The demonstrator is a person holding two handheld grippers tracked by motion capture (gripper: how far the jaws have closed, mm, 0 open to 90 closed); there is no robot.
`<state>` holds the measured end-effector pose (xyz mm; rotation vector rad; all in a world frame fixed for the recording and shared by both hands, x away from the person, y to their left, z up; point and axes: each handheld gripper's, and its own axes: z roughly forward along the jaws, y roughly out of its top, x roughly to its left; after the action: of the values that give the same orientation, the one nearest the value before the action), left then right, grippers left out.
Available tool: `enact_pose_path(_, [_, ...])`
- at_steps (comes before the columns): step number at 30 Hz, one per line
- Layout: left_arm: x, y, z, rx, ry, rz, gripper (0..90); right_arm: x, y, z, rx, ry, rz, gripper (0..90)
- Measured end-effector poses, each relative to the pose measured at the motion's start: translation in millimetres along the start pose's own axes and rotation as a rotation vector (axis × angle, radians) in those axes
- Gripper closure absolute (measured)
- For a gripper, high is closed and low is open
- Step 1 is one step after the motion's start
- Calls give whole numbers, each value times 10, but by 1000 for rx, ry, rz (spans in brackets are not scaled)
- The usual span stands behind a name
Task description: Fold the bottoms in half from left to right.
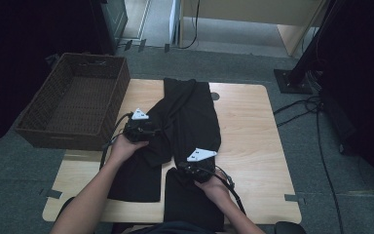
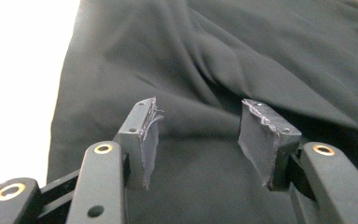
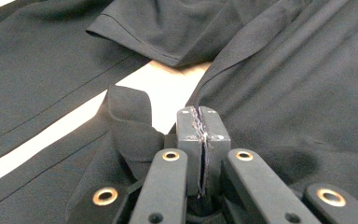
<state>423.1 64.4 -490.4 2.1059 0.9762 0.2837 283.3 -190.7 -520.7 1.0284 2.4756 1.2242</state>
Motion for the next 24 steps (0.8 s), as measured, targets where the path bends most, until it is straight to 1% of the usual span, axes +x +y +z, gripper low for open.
enact_pose_path(2, [71, 62, 39, -10, -12, -35, 487, -1, 2, -1, 3, 0, -3, 885])
enact_pose_path(5, [167, 169, 119, -6, 8, -31, 492, -3, 3, -1, 4, 1, -5, 885])
enact_pose_path(6, [206, 211, 156, 2, 29, -23, 491, -3, 2, -1, 2, 2, -3, 885])
enact_pose_path(8, [264, 256, 211, 8, 55, -16, 489, -7, 0, 0, 0, 5, -2, 884])
enact_pose_path(10, [341, 280, 262, 21, 88, -16, 488, -5, -2, 0, -2, 4, 0, 884])
enact_pose_path(12, [413, 271, 289, 27, 98, -27, 483, -4, -4, -1, -3, 2, -4, 884])
enact_pose_path(14, [460, 254, 299, 37, 113, -29, 475, -6, -7, -2, -4, 3, -5, 884])
enact_pose_path(16, [499, 227, 314, 45, 117, -41, 474, -10, -8, -2, -4, 7, -3, 884])
enact_pose_path(17, [509, 213, 328, 51, 112, -44, 473, -11, -7, -2, -3, 7, -4, 884])
enact_pose_path(19, [510, 189, 361, 70, 107, -30, 474, -11, -7, -2, -4, 8, -4, 884])
enact_pose_path(21, [493, 183, 376, 71, 103, -15, 488, -11, -7, -2, -4, 8, -4, 884])
enact_pose_path(23, [482, 184, 384, 65, 95, -11, 537, -10, -8, -2, -4, 7, -3, 884])
enact_pose_path(24, [476, 184, 385, 66, 91, -2, 574, -9, -8, -1, -5, 6, -4, 884])
